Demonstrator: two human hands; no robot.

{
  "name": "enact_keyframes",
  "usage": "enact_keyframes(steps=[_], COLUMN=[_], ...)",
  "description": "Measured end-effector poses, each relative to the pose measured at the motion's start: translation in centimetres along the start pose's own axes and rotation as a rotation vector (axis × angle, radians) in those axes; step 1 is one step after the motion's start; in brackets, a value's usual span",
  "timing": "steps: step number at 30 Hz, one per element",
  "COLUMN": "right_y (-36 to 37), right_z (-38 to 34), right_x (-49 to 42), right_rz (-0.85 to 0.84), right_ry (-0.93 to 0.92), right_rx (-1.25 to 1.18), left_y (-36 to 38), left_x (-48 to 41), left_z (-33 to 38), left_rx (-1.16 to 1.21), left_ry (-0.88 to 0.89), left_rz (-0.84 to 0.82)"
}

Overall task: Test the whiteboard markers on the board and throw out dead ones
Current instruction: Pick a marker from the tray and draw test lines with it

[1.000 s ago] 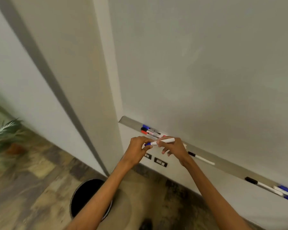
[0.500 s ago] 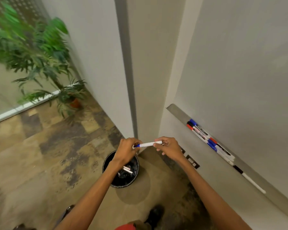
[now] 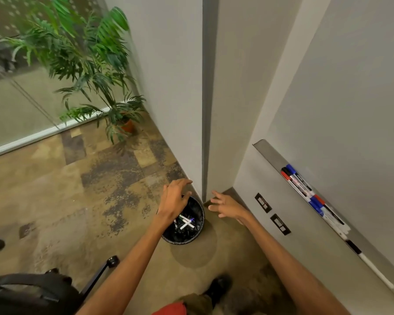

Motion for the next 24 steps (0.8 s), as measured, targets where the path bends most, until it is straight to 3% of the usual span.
enact_keyframes(steps=[12, 24], right_y=[-6.5, -14.8], right_z=[2.4, 9.8], right_x=[4.9, 17.6], right_rz=[0.304, 0.785], right_ry=[-0.077, -0.077], right_rx=[-0.166, -0.285], left_y=[4.4, 12.8], left_x=[-2.2, -0.7], left_z=[7.8, 21.3], left_rx=[0.0, 0.018], left_ry=[0.19, 0.461], left_rz=[-0.119, -0.338])
Point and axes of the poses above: each hand's wrist, its own x-axis away from the middle knuckle, its own y-axis out of the palm, z = x × y, the point moved 3 cm from there along -x, towards the middle knuckle, and after that the axes turned 5 degrees about -y, right-handed, at the moved point
